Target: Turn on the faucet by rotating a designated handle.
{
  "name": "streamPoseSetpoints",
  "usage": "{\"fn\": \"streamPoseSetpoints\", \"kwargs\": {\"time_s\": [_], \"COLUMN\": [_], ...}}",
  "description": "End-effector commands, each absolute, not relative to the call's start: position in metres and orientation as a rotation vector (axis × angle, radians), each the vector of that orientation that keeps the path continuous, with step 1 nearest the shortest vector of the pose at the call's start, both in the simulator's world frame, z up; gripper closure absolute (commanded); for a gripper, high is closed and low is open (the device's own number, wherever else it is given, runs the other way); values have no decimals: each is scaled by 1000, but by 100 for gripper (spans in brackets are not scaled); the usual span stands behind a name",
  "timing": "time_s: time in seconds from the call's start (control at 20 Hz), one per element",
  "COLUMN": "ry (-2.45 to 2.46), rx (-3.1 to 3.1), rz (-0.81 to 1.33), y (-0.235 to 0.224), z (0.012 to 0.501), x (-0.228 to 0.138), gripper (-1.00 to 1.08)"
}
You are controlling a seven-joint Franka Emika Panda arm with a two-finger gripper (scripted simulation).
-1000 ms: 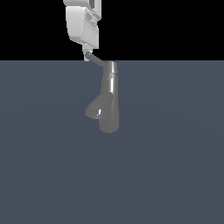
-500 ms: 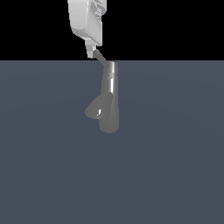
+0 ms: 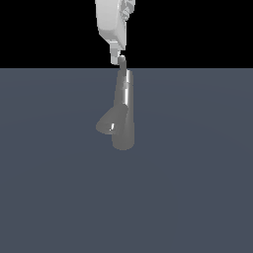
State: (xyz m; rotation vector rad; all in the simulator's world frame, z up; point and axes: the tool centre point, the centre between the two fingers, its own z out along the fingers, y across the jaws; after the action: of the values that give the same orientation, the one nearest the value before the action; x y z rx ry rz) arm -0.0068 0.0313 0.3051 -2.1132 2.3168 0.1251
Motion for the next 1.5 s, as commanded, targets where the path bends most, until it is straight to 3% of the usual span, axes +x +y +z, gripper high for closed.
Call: {"fn": "streamPoseSetpoints", "kwargs": {"time_s": [0.0, 0.25, 0.3, 1.45], "ry": [2347, 2349, 2305, 2348], "rx": [-2089, -2088, -2128, -2090], "rz": [128, 129, 130, 129], "y": [-1, -28, 0, -95], "z": [302, 302, 304, 274], "x": [-10, -15, -12, 34], "gripper": [108, 108, 108, 108]}}
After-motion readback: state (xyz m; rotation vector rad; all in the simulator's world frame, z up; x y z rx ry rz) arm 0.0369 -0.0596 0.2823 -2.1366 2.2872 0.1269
